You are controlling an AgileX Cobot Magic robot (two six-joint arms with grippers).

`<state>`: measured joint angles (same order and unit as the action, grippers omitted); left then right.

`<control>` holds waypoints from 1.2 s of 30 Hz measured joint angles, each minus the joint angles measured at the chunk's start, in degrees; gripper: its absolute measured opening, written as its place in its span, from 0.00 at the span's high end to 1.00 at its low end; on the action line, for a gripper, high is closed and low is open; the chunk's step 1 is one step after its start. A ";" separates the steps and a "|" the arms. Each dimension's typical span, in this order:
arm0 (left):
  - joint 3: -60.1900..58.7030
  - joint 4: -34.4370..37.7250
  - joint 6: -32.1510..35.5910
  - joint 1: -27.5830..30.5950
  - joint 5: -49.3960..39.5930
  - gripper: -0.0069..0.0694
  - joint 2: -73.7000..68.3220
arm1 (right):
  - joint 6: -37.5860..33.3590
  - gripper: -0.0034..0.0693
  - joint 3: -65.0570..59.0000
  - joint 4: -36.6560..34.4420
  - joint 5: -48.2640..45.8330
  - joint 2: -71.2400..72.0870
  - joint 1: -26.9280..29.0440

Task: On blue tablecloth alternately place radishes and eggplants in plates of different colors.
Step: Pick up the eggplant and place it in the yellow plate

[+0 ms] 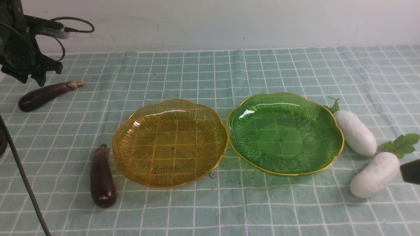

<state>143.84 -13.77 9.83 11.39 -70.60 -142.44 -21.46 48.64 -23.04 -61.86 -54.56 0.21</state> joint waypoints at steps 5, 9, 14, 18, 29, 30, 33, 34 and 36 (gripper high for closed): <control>0.00 -2.76 3.36 0.19 7.10 0.20 -2.36 | 0.00 0.88 0.00 0.00 1.16 0.00 0.00; 0.00 -2.77 7.79 0.30 11.56 0.16 -4.01 | 0.00 0.88 0.00 0.00 2.43 0.00 0.00; 0.00 -4.50 9.53 0.30 15.49 0.16 -6.70 | 0.00 0.88 0.00 0.00 2.90 0.00 0.00; 0.00 -6.74 9.90 0.30 18.74 0.16 -8.46 | 0.00 0.88 0.00 0.00 3.49 0.00 0.00; 0.38 -11.27 10.31 0.30 22.36 0.18 -11.93 | 0.00 0.88 0.00 0.20 3.79 0.00 0.00; 0.38 -11.36 10.36 0.30 22.46 0.18 -11.98 | 0.00 0.88 0.00 0.20 3.74 0.00 0.00; 0.76 -11.65 10.38 0.30 23.13 0.29 -12.62 | 0.00 0.88 0.00 0.20 3.67 0.00 0.00; 0.81 -11.65 10.38 0.30 23.19 0.34 -12.76 | 0.00 0.88 0.00 0.20 3.62 0.00 0.00; 0.88 -12.35 10.38 0.30 23.76 0.45 -13.02 | 0.00 0.88 0.00 0.20 3.28 0.00 0.00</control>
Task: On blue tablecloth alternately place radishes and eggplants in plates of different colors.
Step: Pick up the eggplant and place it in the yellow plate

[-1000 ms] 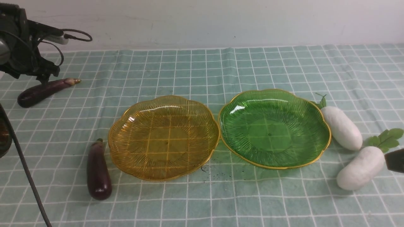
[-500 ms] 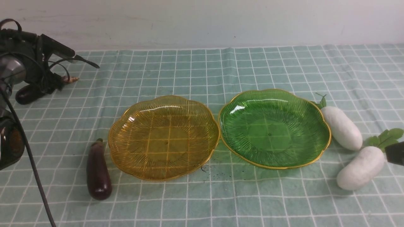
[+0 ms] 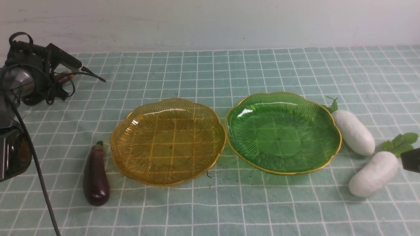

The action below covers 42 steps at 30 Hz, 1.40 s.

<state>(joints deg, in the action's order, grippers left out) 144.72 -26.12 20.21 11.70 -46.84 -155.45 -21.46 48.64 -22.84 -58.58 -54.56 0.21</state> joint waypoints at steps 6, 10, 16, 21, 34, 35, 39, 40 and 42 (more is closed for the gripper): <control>-0.05 -2.63 -0.22 -0.13 -2.21 0.45 0.64 | 0.00 0.88 0.00 0.10 -0.18 0.00 0.00; -0.68 -2.52 -0.27 -0.93 -8.39 0.45 3.37 | 0.00 0.88 0.00 0.10 -0.18 0.00 0.00; -0.68 -0.68 -1.36 -3.00 -17.61 0.45 10.54 | 0.73 0.88 0.00 0.10 -0.12 0.00 0.00; -1.12 5.04 -4.88 -4.29 -23.70 0.45 16.75 | 1.25 0.88 0.00 0.10 -0.06 0.00 0.00; -38.03 40.34 -8.51 -10.24 -24.06 0.45 40.60 | -0.17 0.88 0.00 0.21 -0.73 0.00 0.00; -40.72 41.81 -8.51 -11.32 -24.06 0.45 41.47 | -0.32 0.88 0.00 0.21 -0.73 0.00 0.00; -47.26 44.47 -8.03 -18.87 -24.08 0.45 41.86 | -0.70 0.88 0.00 0.21 -1.26 0.00 0.00; -47.50 44.20 -8.17 -20.39 -23.78 0.45 41.55 | -0.70 0.88 0.00 0.21 -1.25 0.00 0.00; -47.62 42.74 -8.96 -23.42 -23.49 0.45 40.84 | -0.75 0.88 0.00 0.21 -1.25 0.00 0.00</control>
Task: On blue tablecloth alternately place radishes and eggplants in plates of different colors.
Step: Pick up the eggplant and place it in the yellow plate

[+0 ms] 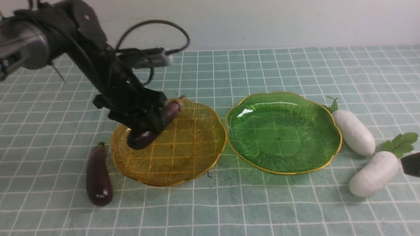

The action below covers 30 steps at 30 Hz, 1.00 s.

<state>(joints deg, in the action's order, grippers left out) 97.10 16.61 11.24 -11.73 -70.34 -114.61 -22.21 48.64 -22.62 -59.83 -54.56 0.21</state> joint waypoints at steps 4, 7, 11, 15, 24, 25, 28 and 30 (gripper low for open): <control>-0.06 -4.95 -3.27 -5.79 2.03 0.45 -1.75 | -0.18 0.88 0.00 0.00 0.00 0.00 0.00; -0.06 -6.68 -4.43 -8.03 3.57 0.43 -2.85 | -0.29 0.88 0.00 0.00 0.00 0.00 0.00; -0.06 -7.00 -4.54 -10.10 5.64 0.30 -3.77 | -0.29 0.88 0.00 -0.05 0.00 0.00 0.00; 0.32 -7.00 -4.61 -10.57 6.21 0.18 -3.82 | -0.29 0.88 0.00 -0.05 0.00 0.00 0.00; 12.15 -11.84 -8.90 -10.57 0.44 0.43 -3.48 | -0.29 0.88 0.00 -0.61 -0.04 0.00 0.00; 12.91 -12.60 -9.18 -10.57 0.44 0.55 -2.54 | -0.29 0.88 0.00 -0.61 -0.04 0.00 0.00; 9.87 -13.18 -9.52 -10.40 0.04 0.87 5.19 | -0.34 0.88 -1.09 -0.84 -0.04 0.00 0.00; 4.58 -15.34 -10.15 -10.40 -0.08 0.91 11.22 | -0.34 0.88 -2.58 -1.13 -0.05 0.00 0.00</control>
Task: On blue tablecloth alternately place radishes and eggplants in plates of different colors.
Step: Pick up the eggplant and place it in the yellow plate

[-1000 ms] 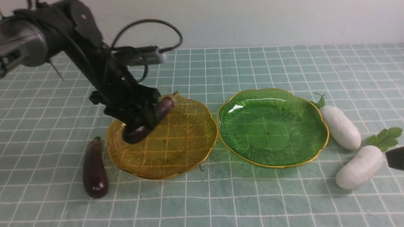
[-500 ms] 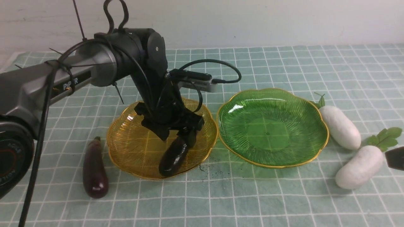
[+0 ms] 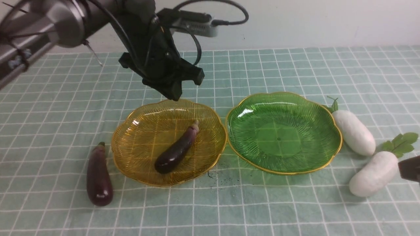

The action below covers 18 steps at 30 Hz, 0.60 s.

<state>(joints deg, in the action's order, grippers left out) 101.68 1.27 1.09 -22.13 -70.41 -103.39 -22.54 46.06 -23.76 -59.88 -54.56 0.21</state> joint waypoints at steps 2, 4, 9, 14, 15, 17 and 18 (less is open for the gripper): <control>-4.01 -1.91 -1.89 0.04 -0.08 0.92 3.46 | 0.00 0.88 -0.67 -0.29 0.00 0.00 0.00; -9.98 -5.23 -6.36 0.11 -0.28 0.91 7.28 | 0.00 0.88 -0.87 -0.62 0.06 0.00 0.00; -22.70 -9.80 -16.12 0.17 -0.34 0.83 10.78 | 0.00 0.88 -0.87 -1.05 0.76 0.00 0.00; -29.78 -14.32 -21.73 0.24 1.61 0.67 10.36 | 0.00 0.88 -0.87 -1.23 0.96 0.00 0.00; -30.71 -15.20 -23.62 0.48 2.54 0.64 10.10 | 0.00 0.88 -0.87 -1.23 1.03 0.00 0.00; -31.50 -16.56 -26.36 1.28 4.26 0.55 9.77 | 0.00 0.88 -0.87 -1.23 1.09 0.00 0.00; -31.70 -16.89 -27.39 1.90 4.65 0.53 9.70 | 0.00 0.88 -0.87 -1.23 1.17 0.00 0.00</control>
<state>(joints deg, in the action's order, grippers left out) 69.98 -15.61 -26.30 -20.23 -65.77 -93.69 -22.54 45.18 -24.98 -58.72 -54.56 0.21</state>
